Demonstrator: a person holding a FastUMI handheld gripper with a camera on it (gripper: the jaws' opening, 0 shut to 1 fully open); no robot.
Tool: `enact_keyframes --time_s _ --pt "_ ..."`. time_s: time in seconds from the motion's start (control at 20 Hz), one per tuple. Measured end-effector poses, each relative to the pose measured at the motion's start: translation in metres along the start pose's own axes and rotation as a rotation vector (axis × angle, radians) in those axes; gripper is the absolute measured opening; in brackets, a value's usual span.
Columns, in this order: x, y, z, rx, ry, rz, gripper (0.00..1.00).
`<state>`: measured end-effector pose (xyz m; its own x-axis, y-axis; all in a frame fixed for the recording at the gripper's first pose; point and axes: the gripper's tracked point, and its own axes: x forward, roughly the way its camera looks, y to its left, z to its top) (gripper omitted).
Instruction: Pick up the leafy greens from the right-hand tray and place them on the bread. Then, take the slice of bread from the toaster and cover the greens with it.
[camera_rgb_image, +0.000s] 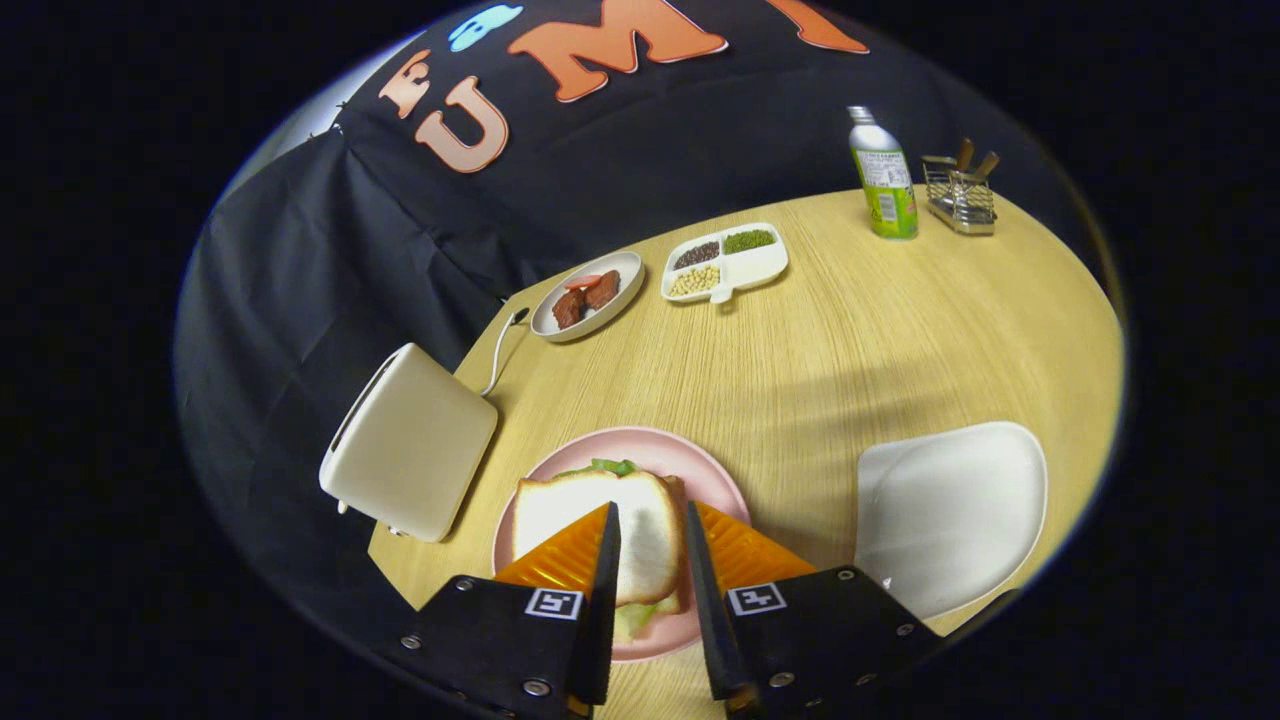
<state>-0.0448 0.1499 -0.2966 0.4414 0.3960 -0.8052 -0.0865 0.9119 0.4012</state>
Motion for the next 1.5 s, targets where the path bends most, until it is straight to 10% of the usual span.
enact_keyframes --time_s 1.5 --pt "-0.143 0.061 0.134 -0.434 -0.902 -0.189 0.9"
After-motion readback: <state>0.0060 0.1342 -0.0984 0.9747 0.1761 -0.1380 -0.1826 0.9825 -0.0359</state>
